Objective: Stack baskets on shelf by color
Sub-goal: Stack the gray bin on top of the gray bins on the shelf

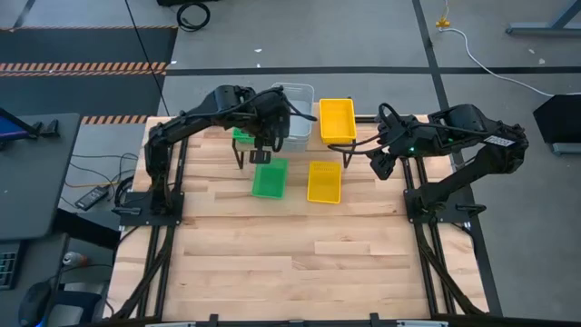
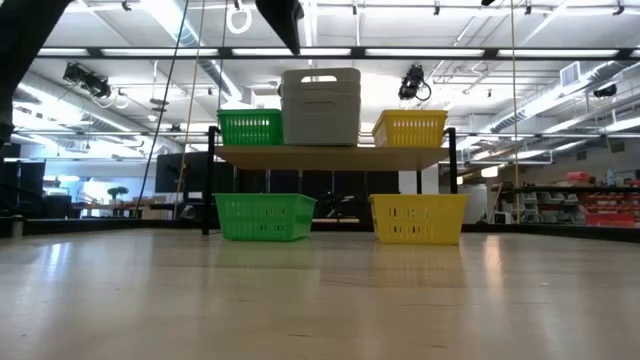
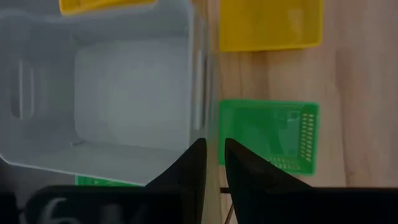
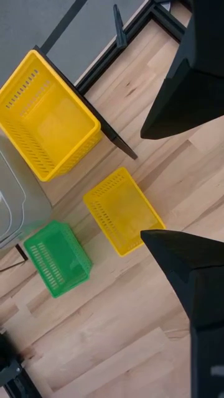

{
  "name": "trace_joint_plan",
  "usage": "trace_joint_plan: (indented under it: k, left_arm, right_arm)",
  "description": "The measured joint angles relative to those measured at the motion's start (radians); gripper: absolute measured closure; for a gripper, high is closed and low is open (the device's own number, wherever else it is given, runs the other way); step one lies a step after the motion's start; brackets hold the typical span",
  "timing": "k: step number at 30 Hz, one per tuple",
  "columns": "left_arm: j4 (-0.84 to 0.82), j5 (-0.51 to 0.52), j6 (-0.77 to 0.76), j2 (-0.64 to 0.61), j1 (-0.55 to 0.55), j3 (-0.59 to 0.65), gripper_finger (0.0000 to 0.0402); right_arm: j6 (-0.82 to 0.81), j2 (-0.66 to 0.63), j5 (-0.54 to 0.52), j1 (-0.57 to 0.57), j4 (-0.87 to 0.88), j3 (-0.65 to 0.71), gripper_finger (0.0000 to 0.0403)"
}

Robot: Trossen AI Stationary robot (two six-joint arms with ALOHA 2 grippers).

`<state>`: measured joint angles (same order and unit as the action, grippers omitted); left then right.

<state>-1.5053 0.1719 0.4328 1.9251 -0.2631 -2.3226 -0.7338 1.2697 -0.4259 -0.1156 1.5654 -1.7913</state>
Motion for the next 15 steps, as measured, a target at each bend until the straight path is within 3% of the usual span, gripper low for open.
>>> trace_joint_plan:
  k: [15]
  left_arm:
    - [0.01, -0.015, -0.001, 0.066, -0.053, 0.006, 0.0308]
  right_arm:
    - [-0.008, 0.0, 0.011, 0.0, 0.0, 0.0, 0.0147]
